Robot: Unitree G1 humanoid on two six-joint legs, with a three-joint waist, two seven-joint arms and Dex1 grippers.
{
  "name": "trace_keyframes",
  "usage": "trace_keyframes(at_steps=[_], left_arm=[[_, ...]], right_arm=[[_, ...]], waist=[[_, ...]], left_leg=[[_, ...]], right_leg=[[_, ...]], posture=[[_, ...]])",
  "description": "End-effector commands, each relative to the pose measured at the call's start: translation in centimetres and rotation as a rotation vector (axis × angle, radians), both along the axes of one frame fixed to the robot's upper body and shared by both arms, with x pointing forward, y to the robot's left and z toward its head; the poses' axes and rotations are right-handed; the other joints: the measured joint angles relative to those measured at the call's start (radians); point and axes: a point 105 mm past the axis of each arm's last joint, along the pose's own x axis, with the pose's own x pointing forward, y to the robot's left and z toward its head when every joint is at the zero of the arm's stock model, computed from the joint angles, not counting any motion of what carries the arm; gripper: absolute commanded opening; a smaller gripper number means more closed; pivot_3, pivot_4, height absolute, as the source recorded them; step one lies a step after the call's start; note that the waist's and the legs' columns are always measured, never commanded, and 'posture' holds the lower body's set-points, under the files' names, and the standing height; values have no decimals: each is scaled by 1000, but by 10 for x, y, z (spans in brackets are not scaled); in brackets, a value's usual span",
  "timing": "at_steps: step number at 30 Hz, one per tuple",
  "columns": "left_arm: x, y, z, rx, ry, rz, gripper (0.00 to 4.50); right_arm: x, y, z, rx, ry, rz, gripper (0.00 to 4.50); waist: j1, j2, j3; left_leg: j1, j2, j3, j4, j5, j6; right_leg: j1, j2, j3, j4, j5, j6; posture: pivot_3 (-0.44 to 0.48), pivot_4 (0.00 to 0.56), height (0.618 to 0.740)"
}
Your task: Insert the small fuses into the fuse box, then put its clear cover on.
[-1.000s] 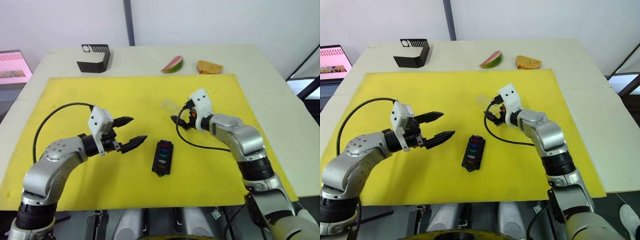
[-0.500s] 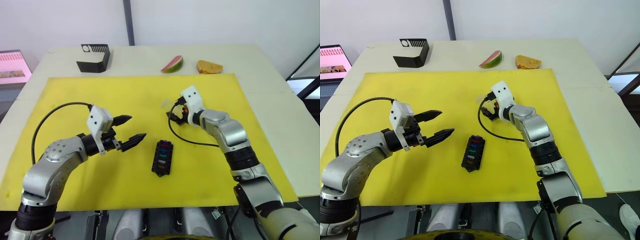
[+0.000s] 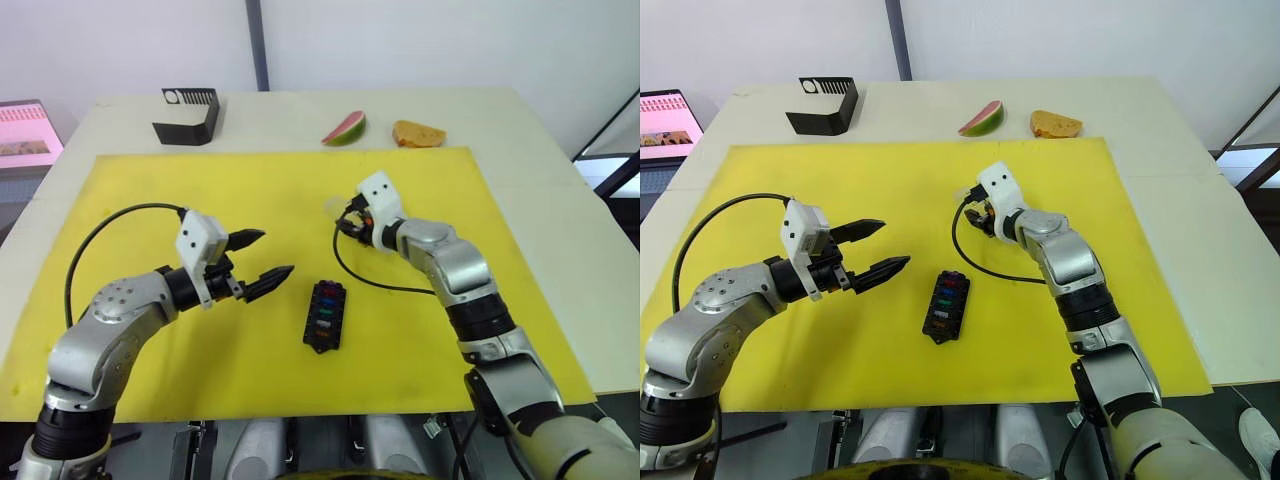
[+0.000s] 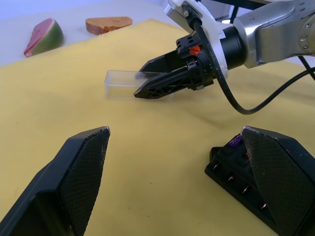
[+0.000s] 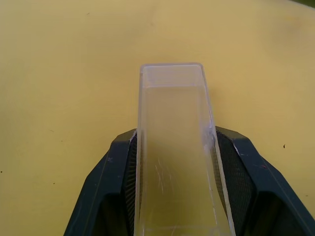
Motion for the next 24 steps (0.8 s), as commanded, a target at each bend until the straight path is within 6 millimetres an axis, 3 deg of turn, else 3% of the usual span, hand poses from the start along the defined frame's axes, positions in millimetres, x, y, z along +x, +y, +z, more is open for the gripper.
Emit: trace_keyframes(at_steps=[1, 6, 13, 24], left_arm=[[-29, -17, 5, -1, 14, -125, 4500], [-51, -31, -12, 35, 64, -118, 4500], [-67, -44, -39, 85, 91, -89, 4500], [-67, -63, -64, 87, 111, -71, 4500]], right_arm=[[-12, -10, 26, 38, -96, 21, 1707], [-35, -30, 25, 24, -91, 8, 1707], [-53, -43, 22, 12, -60, -14, 1707], [-58, -54, 23, 26, -30, -46, 1707]], waist=[[-1, 0, 0], [1, 0, 0], [2, 1, 0], [4, 1, 0]], left_leg=[[0, 0, 0, -1, 0, 0], [0, 0, 0, -3, 0, 1], [2, 0, 0, -4, -3, 5], [1, 0, 0, -4, -3, 6]], right_leg=[[0, 0, 0, 0, 0, 0], [0, -1, 0, -2, 0, 0], [0, 0, 0, -1, 0, -1], [1, -1, 0, -2, 0, -1]], posture=[[0, 150, 740], [0, 150, 740], [0, 150, 740], [0, 150, 740]])
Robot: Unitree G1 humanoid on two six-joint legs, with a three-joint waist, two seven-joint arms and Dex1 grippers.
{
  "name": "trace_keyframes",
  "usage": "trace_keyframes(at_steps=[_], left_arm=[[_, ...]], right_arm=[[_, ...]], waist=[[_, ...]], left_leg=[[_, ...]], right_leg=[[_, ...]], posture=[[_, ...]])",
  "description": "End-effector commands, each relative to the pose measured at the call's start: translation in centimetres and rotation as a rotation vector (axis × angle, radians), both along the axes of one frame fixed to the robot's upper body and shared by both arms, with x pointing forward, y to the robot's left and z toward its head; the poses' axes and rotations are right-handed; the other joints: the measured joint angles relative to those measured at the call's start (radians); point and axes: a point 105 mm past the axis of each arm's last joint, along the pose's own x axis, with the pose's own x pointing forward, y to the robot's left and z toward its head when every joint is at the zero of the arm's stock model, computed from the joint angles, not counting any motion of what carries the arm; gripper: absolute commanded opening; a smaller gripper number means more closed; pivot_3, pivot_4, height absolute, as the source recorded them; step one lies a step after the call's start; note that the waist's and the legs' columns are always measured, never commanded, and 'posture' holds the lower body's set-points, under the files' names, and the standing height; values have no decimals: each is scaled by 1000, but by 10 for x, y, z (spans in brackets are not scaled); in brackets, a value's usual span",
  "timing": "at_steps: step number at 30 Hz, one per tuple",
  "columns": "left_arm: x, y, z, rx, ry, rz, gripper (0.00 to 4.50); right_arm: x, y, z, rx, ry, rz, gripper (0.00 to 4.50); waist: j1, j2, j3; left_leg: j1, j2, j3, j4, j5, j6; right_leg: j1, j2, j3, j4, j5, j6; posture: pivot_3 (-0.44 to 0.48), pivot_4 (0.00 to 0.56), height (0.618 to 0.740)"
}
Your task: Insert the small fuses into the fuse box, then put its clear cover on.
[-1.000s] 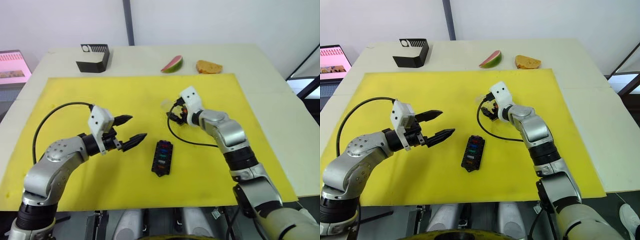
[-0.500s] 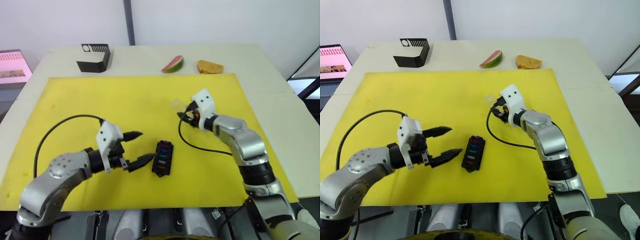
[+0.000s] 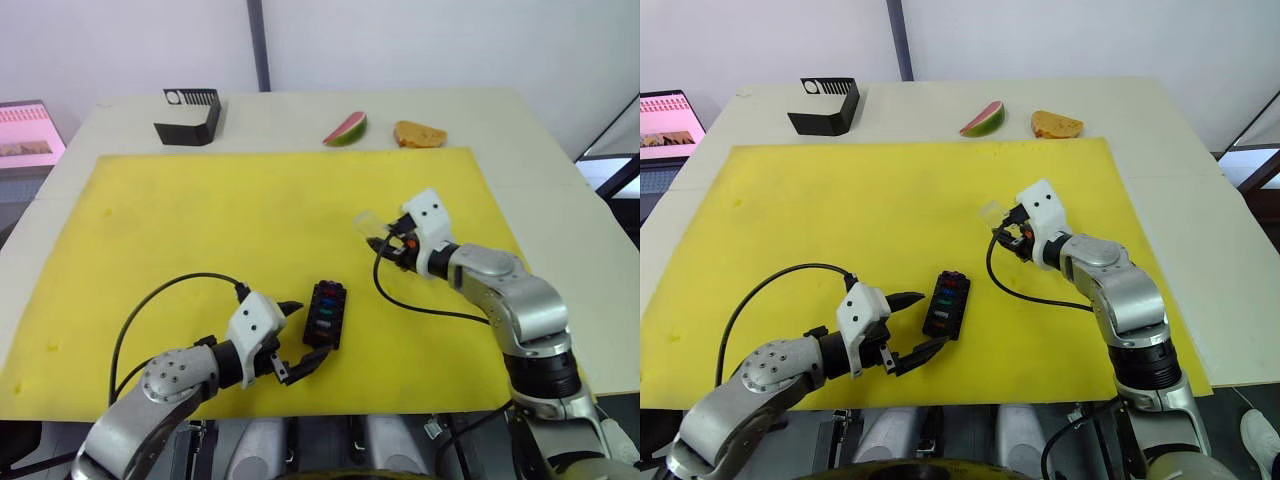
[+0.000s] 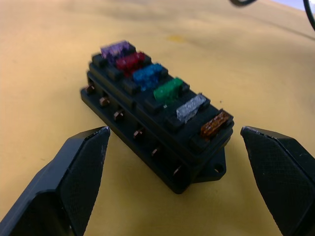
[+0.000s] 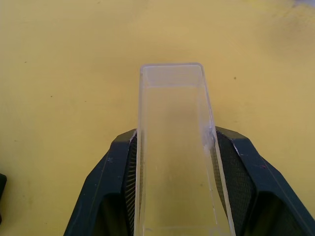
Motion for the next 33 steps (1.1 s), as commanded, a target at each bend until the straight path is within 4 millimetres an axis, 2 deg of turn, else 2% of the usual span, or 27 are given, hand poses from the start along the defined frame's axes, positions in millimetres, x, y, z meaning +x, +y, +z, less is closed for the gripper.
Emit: trace_keyframes(at_steps=[1, 9, 15, 25, 33], left_arm=[[-3, -9, 6, -23, -39, -12, 4500], [8, -10, -5, 29, -43, 63, 4500], [15, -9, -5, 49, -69, 87, 4500], [28, 2, 11, 59, -139, 56, 4500], [19, -8, 7, 0, -80, 115, 4500]], right_arm=[[-2, -5, 13, 6, -47, -6, 1707], [-1, -9, 14, 6, -49, -17, 1707], [-3, -12, 13, 6, -48, -25, 1707], [-4, -13, 17, 10, -57, -30, 1707], [-7, -16, 15, 12, -49, -39, 1707]], waist=[[0, 0, 0], [1, 0, 0], [1, 0, 0], [0, 0, 0], [1, 0, 0]], left_leg=[[0, 0, 0, 0, 0, 0], [0, 0, 0, 0, 0, 0], [0, 0, 0, 0, 0, 0], [0, 0, 0, 0, 0, 0], [0, 0, 0, 0, 0, 0]], right_leg=[[0, 0, 0, 0, 0, 0], [0, 0, 0, 0, 0, 0], [0, 0, 0, 0, 0, 0], [0, 0, 0, 0, 0, 0], [0, 0, 0, 0, 0, 0]], posture=[[0, 150, 740], [0, 150, 740], [0, 150, 740], [0, 150, 740], [0, 150, 740]])
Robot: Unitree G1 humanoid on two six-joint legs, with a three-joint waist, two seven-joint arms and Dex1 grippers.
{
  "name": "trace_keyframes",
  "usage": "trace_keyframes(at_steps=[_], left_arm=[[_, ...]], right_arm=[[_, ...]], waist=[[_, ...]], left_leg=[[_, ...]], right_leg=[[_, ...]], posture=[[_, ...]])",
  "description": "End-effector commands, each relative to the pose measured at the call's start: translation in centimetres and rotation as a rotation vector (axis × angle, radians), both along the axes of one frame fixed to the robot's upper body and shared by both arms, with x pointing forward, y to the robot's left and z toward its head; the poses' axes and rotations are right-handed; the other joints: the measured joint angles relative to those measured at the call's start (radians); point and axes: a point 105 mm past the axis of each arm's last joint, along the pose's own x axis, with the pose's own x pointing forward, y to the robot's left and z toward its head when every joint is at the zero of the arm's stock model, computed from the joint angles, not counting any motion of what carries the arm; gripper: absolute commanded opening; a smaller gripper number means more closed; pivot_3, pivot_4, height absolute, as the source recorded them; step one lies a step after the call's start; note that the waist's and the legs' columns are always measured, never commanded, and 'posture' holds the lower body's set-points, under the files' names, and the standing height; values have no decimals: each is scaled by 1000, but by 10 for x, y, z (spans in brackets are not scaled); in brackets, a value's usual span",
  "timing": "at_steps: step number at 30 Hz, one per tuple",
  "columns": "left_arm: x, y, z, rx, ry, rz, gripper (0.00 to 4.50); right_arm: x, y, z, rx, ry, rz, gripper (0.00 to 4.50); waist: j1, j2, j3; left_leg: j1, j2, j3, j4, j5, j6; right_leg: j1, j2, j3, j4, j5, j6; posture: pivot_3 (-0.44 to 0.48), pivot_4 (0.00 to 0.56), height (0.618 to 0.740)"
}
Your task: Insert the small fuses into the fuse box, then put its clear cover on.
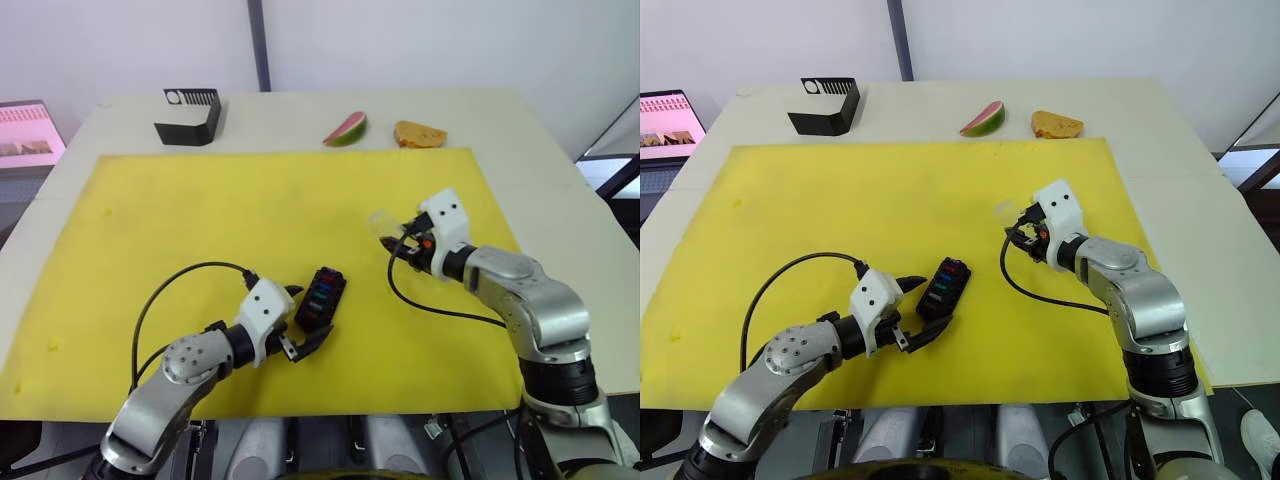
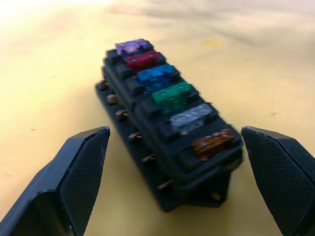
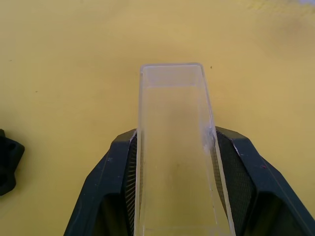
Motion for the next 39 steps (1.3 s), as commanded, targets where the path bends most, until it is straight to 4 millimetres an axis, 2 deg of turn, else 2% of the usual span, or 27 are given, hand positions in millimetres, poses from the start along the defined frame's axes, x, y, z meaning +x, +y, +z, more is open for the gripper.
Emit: trace_keyframes(at_steps=[1, 12, 16, 23, 29, 38, 39], left_arm=[[-4, -7, 7, -31, -15, 26, 4500], [13, 1, 2, 31, -70, 146, 4500], [16, 3, 1, 39, -75, 138, 4500], [15, 11, 12, 17, -100, 99, 4500], [11, 10, 6, -2, -56, 145, 4500], [24, 6, -1, -10, -56, 190, 4500], [27, 7, 0, -9, -69, 195, 4250]], right_arm=[[-2, -2, 15, -1, -59, -2, 1707], [1, -2, 17, -9, -60, 6, 1707], [0, -2, 18, -10, -64, 11, 1707], [0, -1, 22, -8, -77, 18, 1707], [1, 1, 22, -7, -80, 24, 1707], [3, 3, 24, -9, -86, 30, 1707], [3, 3, 27, -15, -94, 31, 1707]], waist=[[1, 0, 0], [1, 0, 0], [1, 0, 0], [0, 0, 0], [1, 0, 0], [1, 0, 0], [1, 0, 0]], left_leg=[[0, 0, 0, 0, 0, 0], [0, 0, 0, 0, 0, 0], [0, 0, 0, 0, 0, 0], [0, 0, 0, 0, 0, 0], [0, 0, 0, 0, 0, 0], [0, 0, 0, 0, 0, 0], [0, 0, 0, 0, 0, 0]], right_leg=[[0, 0, 0, 0, 0, 0], [0, 0, 0, 0, 0, 0], [0, 0, 0, 0, 0, 0], [0, 0, 0, 0, 0, 0], [0, 0, 0, 0, 0, 0], [0, 0, 0, 0, 0, 0], [0, 0, 0, 0, 0, 0]], posture=[[0, 150, 740], [0, 150, 740], [0, 150, 740], [0, 150, 740], [0, 150, 740], [0, 150, 740], [0, 150, 740]])
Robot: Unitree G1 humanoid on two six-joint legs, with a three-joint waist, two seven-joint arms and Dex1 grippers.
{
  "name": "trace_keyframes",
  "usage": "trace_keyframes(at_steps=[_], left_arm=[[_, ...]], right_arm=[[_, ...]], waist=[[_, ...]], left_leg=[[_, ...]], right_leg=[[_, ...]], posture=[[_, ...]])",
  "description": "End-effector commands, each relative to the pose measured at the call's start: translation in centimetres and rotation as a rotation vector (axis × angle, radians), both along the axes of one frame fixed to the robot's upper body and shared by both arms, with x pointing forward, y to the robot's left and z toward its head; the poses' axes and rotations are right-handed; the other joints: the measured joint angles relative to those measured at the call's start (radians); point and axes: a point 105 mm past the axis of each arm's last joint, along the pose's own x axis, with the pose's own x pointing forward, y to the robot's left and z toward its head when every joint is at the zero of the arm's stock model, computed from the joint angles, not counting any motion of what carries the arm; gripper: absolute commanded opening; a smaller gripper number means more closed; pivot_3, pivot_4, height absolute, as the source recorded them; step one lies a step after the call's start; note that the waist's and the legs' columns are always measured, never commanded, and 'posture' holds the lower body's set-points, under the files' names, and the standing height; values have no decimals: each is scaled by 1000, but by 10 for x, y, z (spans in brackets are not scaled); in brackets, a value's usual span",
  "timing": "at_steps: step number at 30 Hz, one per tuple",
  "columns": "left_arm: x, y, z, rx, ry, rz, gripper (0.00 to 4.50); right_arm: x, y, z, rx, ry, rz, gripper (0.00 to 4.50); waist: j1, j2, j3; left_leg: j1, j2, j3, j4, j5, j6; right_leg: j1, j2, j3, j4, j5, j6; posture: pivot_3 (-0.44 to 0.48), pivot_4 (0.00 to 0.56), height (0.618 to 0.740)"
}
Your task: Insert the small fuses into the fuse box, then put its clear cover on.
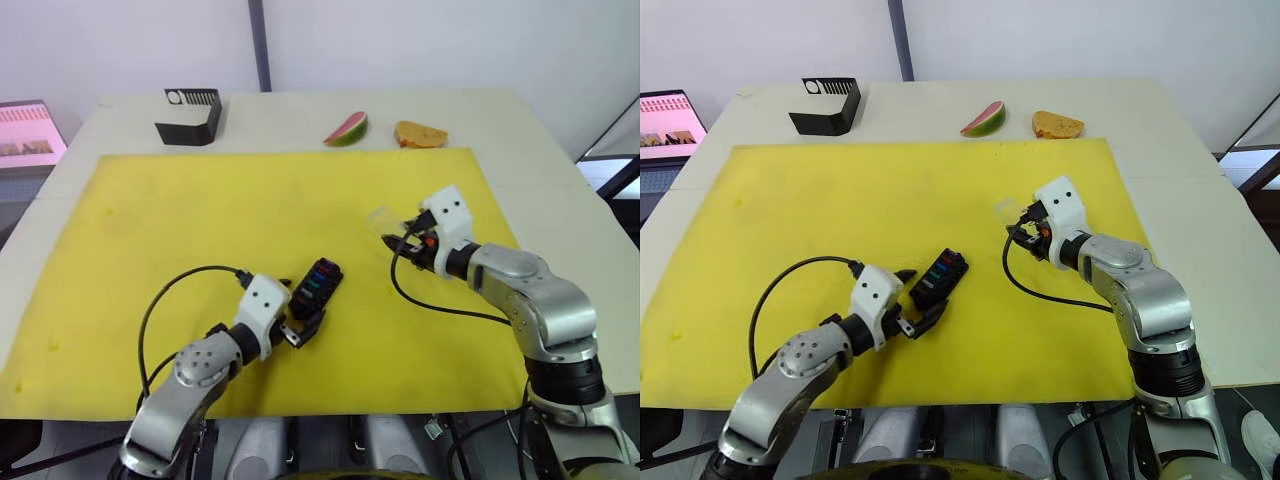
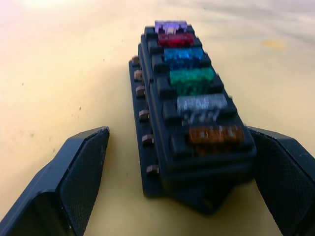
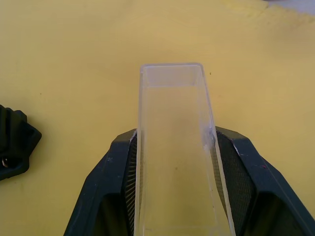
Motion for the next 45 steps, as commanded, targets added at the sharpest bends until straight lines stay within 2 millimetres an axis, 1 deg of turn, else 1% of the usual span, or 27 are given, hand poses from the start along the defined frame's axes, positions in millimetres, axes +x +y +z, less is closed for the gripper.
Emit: trace_keyframes(at_steps=[1, 2, 3, 4, 5, 7, 9, 12, 13, 15, 16, 18, 19, 20, 22, 25, 28, 37, 45], left_arm=[[8, 1, 6, 1, -55, 13, 3969], [10, 2, 6, 5, -63, 11, 3670], [13, 3, 6, 10, -62, -6, 3215], [14, 3, 6, 11, -60, -31, 2661], [15, 3, 7, 12, -63, -61, 2599], [14, 2, 10, 9, -75, -148, 2601], [17, 3, 8, 67, -110, -246, 2601], [25, 4, 8, 98, -105, -382, 2601], [26, 3, 9, 102, -106, -417, 2601], [18, -1, 8, 117, -87, -575, 2601], [17, -2, 8, 121, -75, -631, 2601], [18, -3, 8, 114, -51, -695, 2601], [21, -5, 9, 123, -48, -737, 2601], [25, -8, 11, 124, -34, -770, 2601], [31, -11, 12, 127, -24, -808, 2601], [35, -13, 11, 146, -29, -833, 2601], [36, -13, 7, 176, -41, -864, 2601], [44, -15, 0, 192, -71, -850, 2601], [45, -15, -1, 191, -73, -838, 2601]], right_arm=[[3, 2, 23, -10, -81, 16, 1707], [4, 1, 25, -14, -86, 17, 1707], [2, 0, 31, -18, -97, 28, 1707], [1, 0, 35, -21, -103, 40, 1707], [-1, -1, 38, -28, -108, 54, 1707], [-4, -2, 42, -53, -115, 93, 1707], [-11, 4, 49, -48, -114, 181, 1707], [-32, 24, 61, -55, -121, 417, 1707], [-36, 27, 62, -59, -119, 460, 1707], [-51, 39, 65, -57, -107, 603, 1707], [-55, 41, 67, -57, -101, 650, 1707], [-60, 46, 67, -57, -87, 709, 1707], [-62, 50, 63, -64, -81, 740, 1707], [-66, 55, 55, -90, -75, 787, 1707], [-73, 60, 44, -131, -73, 848, 1707], [-78, 61, 33, -155, -59, 889, 1707], [-77, 63, 26, -162, -60, 890, 1707], [-63, 72, 6, -220, -46, 877, 1707], [-55, 72, 4, -231, -44, 873, 1707]], waist=[[0, 0, 0], [0, 0, 0], [1, 0, 0], [3, 0, 0], [5, 0, 0], [8, 0, 0], [12, 0, 0], [16, 0, 0], [17, 0, 0], [18, 0, 0], [18, 0, 0], [19, 0, 0], [20, 0, 0], [23, 0, 0], [24, 0, 0], [20, 0, 0], [19, 0, 0], [22, -1, 0], [23, 0, 0]], left_leg=[[0, 0, 0, 0, 0, 0], [0, 0, 0, 0, 0, 0], [0, 0, 0, 0, 0, 0], [0, 0, 0, 0, 0, 0], [0, 0, 0, 0, 0, 0], [0, 0, 0, 0, 0, 0], [0, 0, 0, 0, 0, 0], [0, 0, 0, 0, 0, 0], [0, 0, 0, 1, 0, 0], [0, 0, 0, 1, 0, 0], [0, 0, 0, 1, 0, 0], [0, 0, 0, 1, 0, 0], [0, 0, 0, 1, 0, 0], [0, 0, 0, 1, 0, 0], [0, 0, 0, 2, 0, 1], [0, 0, 0, 3, 0, 1], [-1, 0, 0, 3, 0, 0], [0, 0, 0, 5, 0, 0], [-1, 0, 0, 8, 0, 1]], right_leg=[[0, 0, 0, 0, 0, 0], [0, 0, 0, 0, 0, 0], [0, 0, 0, 0, 0, 0], [0, 0, 0, 0, 0, 0], [0, 0, 0, 0, 0, 0], [0, 0, 0, 0, 0, 0], [0, 0, 0, 0, 0, 0], [0, 0, 0, 0, 0, 0], [0, 0, -1, 0, 0, 0], [0, 0, -1, 0, 0, 0], [0, 0, -1, -1, 0, 0], [0, 0, -1, -1, 0, 0], [1, 0, -1, -1, 0, 0], [1, 0, -1, -1, 0, 0], [1, 0, -1, 0, 0, 0], [1, 0, -1, -1, 0, 0], [1, 0, -1, 0, 0, 0], [1, 0, -1, 0, 0, 0], [3, 0, -1, 1, 0, 0]], posture=[[0, 150, 740], [0, 150, 740], [0, 150, 740], [0, 150, 740], [0, 150, 740], [0, 150, 740], [0, 150, 740], [0, 150, 740], [0, 150, 740], [0, 150, 740], [0, 150, 740], [0, 150, 740], [0, 150, 740], [0, 150, 740], [0, 150, 740], [0, 150, 740], [0, 150, 740], [0, 150, 740], [0, 150, 740]])
